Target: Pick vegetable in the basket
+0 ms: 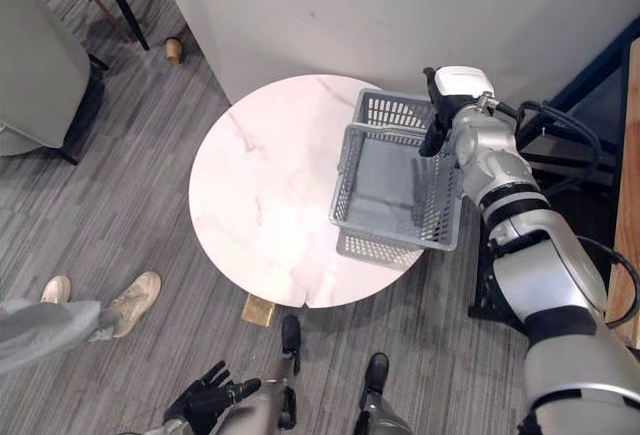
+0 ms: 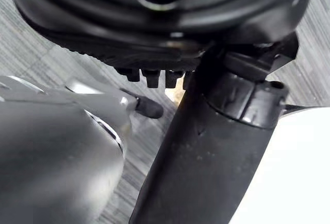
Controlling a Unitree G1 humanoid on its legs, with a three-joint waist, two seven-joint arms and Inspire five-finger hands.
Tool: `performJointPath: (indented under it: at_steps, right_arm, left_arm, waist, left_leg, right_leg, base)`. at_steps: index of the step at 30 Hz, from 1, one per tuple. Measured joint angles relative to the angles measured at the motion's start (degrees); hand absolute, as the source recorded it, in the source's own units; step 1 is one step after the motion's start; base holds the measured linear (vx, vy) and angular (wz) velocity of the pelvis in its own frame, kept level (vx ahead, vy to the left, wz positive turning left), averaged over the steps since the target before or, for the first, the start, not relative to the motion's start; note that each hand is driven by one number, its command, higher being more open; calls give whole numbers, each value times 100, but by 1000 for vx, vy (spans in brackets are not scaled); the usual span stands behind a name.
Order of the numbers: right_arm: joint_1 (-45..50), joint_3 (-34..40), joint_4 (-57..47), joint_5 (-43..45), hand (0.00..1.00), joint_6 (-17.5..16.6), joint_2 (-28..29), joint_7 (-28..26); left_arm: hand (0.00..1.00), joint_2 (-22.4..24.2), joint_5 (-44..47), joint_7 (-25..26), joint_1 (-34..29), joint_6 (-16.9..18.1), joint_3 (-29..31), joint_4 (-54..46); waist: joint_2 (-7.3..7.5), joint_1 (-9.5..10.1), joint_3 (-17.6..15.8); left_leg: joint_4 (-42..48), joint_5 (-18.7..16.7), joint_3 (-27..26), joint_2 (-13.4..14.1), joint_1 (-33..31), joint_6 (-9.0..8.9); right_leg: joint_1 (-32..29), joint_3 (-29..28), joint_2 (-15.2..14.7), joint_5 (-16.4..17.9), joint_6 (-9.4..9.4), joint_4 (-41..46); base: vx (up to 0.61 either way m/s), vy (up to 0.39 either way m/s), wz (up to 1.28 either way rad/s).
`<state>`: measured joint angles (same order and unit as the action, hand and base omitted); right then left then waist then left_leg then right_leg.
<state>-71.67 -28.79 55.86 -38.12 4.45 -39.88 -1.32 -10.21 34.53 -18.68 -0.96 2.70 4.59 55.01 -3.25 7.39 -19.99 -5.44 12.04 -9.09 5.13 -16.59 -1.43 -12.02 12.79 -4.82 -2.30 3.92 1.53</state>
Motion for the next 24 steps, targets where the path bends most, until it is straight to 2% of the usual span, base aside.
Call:
performJointPath:
  at_steps: [7, 8, 12, 17, 21, 24]
  right_arm:
    - [1, -1, 7, -4, 100, -131, -108, -374]
    - [1, 0, 7, -3, 0, -151, -133, -426]
    - [1, 0, 9, 1, 0, -362, -267, -647]
    - [100, -174, 15, 1, 0, -627, -270, -1430]
    - [126, -201, 59, 21, 0, -855, -297, -1562]
    - [178, -215, 129, 201, 0, -1020, -300, -1451]
  left_arm:
    - [100, -17, 93, -52, 5, 45, -145, -179]
    - [100, -17, 92, -53, 4, 45, -144, -180]
    - [100, -17, 90, -81, 5, 44, -147, -184]
    - [100, -21, 91, -90, 13, 33, -171, -186]
    - [100, -46, 87, -93, 15, 22, -209, -184]
    - [100, -74, 79, -119, 14, 23, -207, -151]
  waist:
    - [-9, -9, -4]
    - [-18, -15, -9]
    - [-39, -29, -20]
    - [-46, -29, -22]
    - [-56, -15, -18]
    - [-72, -13, -8]
  left_leg:
    - [-1, 4, -119, 56, -28, -17]
    - [-1, 8, -121, 64, -26, -22]
    - [-1, 19, -126, 86, -13, -38]
    - [-2, 21, -150, 89, -14, -41]
    - [-2, 22, -149, 87, 11, -42]
    - [-2, 23, -148, 89, 33, -46]
  right_leg:
    - [-101, -105, 44, -17, -26, 26]
    - [-101, -108, 51, -18, -27, 29]
    - [-110, -120, 69, -13, -34, 57]
    - [-163, -164, 67, 1, -54, 124]
    - [-155, -168, 61, 14, -65, 159]
    - [-146, -169, 60, 21, -70, 182]
  base:
    - [-24, 2, -9]
    - [0, 0, 0]
    - [-6, 4, -1]
    - [-18, 17, -2]
    - [-11, 16, 0]
    - [-6, 10, 0]
